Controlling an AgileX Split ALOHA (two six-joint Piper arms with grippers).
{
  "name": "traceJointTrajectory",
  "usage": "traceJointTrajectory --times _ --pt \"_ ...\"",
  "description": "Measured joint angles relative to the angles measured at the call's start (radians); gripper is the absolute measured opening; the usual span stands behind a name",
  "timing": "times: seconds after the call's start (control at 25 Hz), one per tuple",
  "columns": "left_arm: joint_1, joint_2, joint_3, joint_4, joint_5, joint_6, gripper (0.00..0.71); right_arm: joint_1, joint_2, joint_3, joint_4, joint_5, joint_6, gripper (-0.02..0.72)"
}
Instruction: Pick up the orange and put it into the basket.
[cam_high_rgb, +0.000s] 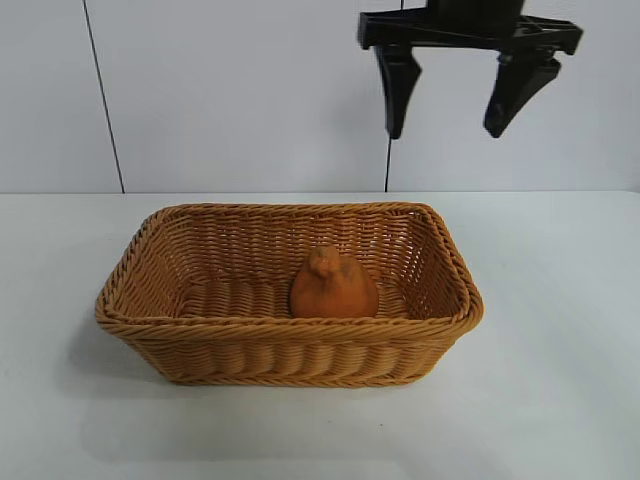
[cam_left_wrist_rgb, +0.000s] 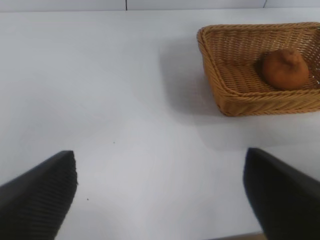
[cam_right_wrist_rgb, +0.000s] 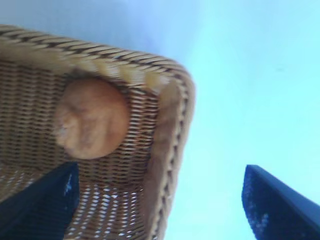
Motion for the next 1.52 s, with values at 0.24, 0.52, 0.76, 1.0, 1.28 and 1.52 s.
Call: traceJointTrajectory --times 0.24,0.52,0.76,1.0,1.28,1.52 --pt "0.0 0.0 0.0 0.0 0.0 0.0 0.644 -0.246 0.0 0.0 -0.004 0.0 -0.054 0.61" --pt "0.0 0.0 0.0 0.0 0.0 0.0 0.644 -0.422 -0.001 0.002 0.018 0.0 -0.091 0.61" --pt "0.0 0.0 0.0 0.0 0.0 0.0 0.644 -0.405 -0.073 0.169 0.05 -0.002 -0.138 0.61" --pt "0.0 0.0 0.0 0.0 0.0 0.0 0.644 -0.399 -0.261 0.466 0.069 0.005 -0.156 0.61" --pt "0.0 0.0 0.0 0.0 0.0 0.0 0.644 -0.399 -0.56 0.82 0.082 0.007 -0.182 0.61" --pt "0.0 0.0 0.0 0.0 0.0 0.0 0.644 -0.399 -0.806 1.04 0.096 -0.074 -0.184 0.61"
